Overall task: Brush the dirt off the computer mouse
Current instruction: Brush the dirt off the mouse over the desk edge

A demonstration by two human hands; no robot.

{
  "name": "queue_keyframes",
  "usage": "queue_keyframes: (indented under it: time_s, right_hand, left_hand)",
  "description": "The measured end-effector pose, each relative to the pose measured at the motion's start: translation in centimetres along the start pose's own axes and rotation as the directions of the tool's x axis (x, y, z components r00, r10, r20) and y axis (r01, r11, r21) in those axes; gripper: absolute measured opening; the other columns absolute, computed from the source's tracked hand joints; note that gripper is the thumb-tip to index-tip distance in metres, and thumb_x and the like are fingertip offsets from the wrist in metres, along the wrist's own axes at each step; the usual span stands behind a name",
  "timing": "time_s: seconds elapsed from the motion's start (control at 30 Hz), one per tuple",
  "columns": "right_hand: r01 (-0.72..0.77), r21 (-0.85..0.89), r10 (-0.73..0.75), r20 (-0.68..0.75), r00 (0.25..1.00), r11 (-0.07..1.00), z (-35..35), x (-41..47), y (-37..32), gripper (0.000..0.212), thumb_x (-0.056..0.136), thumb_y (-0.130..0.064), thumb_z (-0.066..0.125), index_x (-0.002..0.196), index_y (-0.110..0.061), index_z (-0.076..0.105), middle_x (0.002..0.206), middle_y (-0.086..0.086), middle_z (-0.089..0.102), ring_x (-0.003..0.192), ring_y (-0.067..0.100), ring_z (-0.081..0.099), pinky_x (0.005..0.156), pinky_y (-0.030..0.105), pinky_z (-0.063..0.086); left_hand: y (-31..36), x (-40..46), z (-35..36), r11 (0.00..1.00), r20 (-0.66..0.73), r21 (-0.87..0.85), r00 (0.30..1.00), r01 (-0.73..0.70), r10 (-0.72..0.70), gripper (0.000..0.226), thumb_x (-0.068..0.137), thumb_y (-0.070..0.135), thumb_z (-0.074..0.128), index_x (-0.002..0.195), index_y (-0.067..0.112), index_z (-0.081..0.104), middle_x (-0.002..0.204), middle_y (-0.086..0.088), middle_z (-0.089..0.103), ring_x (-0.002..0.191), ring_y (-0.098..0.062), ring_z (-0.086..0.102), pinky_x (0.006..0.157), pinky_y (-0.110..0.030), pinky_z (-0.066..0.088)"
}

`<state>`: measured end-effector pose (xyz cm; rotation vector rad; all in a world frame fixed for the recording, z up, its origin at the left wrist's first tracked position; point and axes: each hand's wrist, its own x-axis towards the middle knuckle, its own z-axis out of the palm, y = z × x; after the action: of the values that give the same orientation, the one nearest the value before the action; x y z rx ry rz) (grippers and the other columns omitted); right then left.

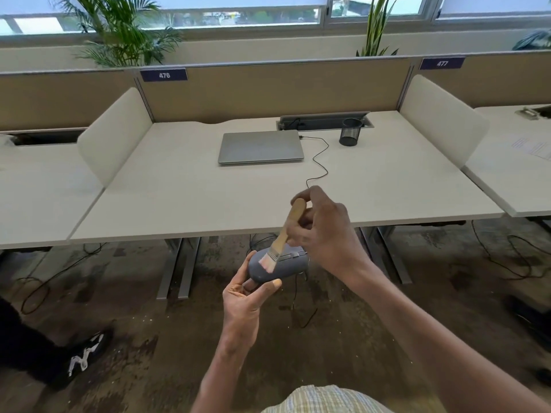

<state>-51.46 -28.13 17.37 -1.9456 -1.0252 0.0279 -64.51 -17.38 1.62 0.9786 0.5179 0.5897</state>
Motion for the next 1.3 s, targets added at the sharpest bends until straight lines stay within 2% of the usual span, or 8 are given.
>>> queue_keyframes:
  time_s: [0.27,0.43,0.6,0.7,0.87,1.03,1.17,1.3]
  right_hand:
    - [0.047,-0.273,-0.098,-0.175,0.980,0.961,-1.6,-0.6,1.4,0.021,0.092,-0.003,0.066,0.105,-0.008,0.051,0.059,-0.006,0.051,0.044,0.002,0.047,0.047,0.013,0.044]
    - [0.003,-0.027,-0.005,-0.074,0.997,1.000,-1.4,-1.2,1.4,0.029,0.093,-0.009,0.070,0.111,-0.020,0.049,0.078,0.002,0.071,0.063,0.011,0.071,0.055,0.026,0.059]
    - [0.017,-0.089,-0.025,-0.084,0.996,0.996,-2.2,-1.2,1.8,0.026,0.096,-0.010,0.066,0.114,-0.018,0.049,0.083,0.003,0.070,0.068,0.013,0.070,0.056,0.024,0.056]
    - [0.000,-0.101,0.001,0.006,1.000,0.995,-2.6,-2.0,2.1,0.027,0.097,-0.011,0.065,0.112,-0.024,0.048,0.086,0.001,0.071,0.071,0.012,0.072,0.060,0.027,0.059]
    - [0.076,-0.092,-0.082,-0.054,0.995,0.993,-3.0,-1.0,1.8,0.026,0.097,-0.003,0.061,0.112,-0.020,0.048,0.088,0.005,0.071,0.074,0.017,0.073,0.060,0.035,0.060]
    - [0.112,-0.034,-0.109,0.085,0.990,0.993,-3.1,-2.1,1.9,0.034,0.092,0.013,0.052,0.100,-0.020,0.057,0.086,0.001,0.070,0.082,0.011,0.072,0.068,0.039,0.062]
    - [0.153,0.022,-0.152,-0.018,0.988,0.988,-3.0,-1.0,1.8,0.038,0.088,0.019,0.050,0.101,-0.015,0.063,0.090,0.002,0.072,0.086,0.010,0.072,0.073,0.035,0.062]
    - [0.154,-0.012,-0.152,0.095,0.984,0.988,-2.8,-1.3,1.8,0.039,0.088,0.017,0.052,0.095,-0.019,0.062,0.085,0.000,0.070,0.083,0.012,0.071,0.069,0.037,0.060]
  left_hand:
    - [0.4,-0.1,0.2,0.999,-0.002,-0.030,1.000,-0.013,0.013,0.091,0.054,0.014,0.095,0.139,0.022,0.062,0.121,-0.014,0.076,0.112,-0.026,0.074,0.087,-0.028,0.063]
    - [0.9,-0.3,0.5,0.999,-0.015,-0.053,1.000,-0.001,0.000,0.094,0.053,0.014,0.103,0.137,0.019,0.063,0.118,-0.012,0.077,0.109,-0.025,0.075,0.090,-0.031,0.063]
    - [0.8,-0.1,0.5,0.997,-0.025,-0.071,1.000,-0.003,0.001,0.073,0.067,-0.006,0.078,0.134,0.020,0.064,0.114,-0.009,0.079,0.107,-0.023,0.075,0.089,-0.030,0.063]
    - [0.8,-0.2,0.6,0.997,-0.031,-0.074,1.000,-0.005,0.003,0.072,0.067,-0.005,0.077,0.134,0.020,0.063,0.112,-0.007,0.080,0.107,-0.022,0.076,0.091,-0.031,0.062]
    - [1.0,0.0,0.8,0.997,-0.039,-0.080,0.999,-0.004,0.001,0.069,0.067,-0.006,0.076,0.131,0.020,0.064,0.109,-0.005,0.081,0.103,-0.019,0.077,0.088,-0.029,0.063]
    - [1.0,0.1,0.6,0.995,-0.049,-0.097,0.999,0.009,-0.014,0.068,0.070,-0.005,0.077,0.133,0.018,0.065,0.115,-0.011,0.078,0.107,-0.024,0.076,0.084,-0.029,0.065]
    - [1.2,0.3,0.7,0.995,-0.054,-0.096,0.999,0.004,-0.009,0.070,0.068,-0.004,0.079,0.134,0.017,0.064,0.112,-0.009,0.079,0.106,-0.022,0.076,0.081,-0.026,0.064]
    - [1.1,0.3,0.9,0.997,-0.039,-0.078,0.999,-0.001,-0.002,0.070,0.067,-0.006,0.077,0.132,0.017,0.064,0.108,-0.010,0.080,0.100,-0.020,0.077,0.083,-0.027,0.064]
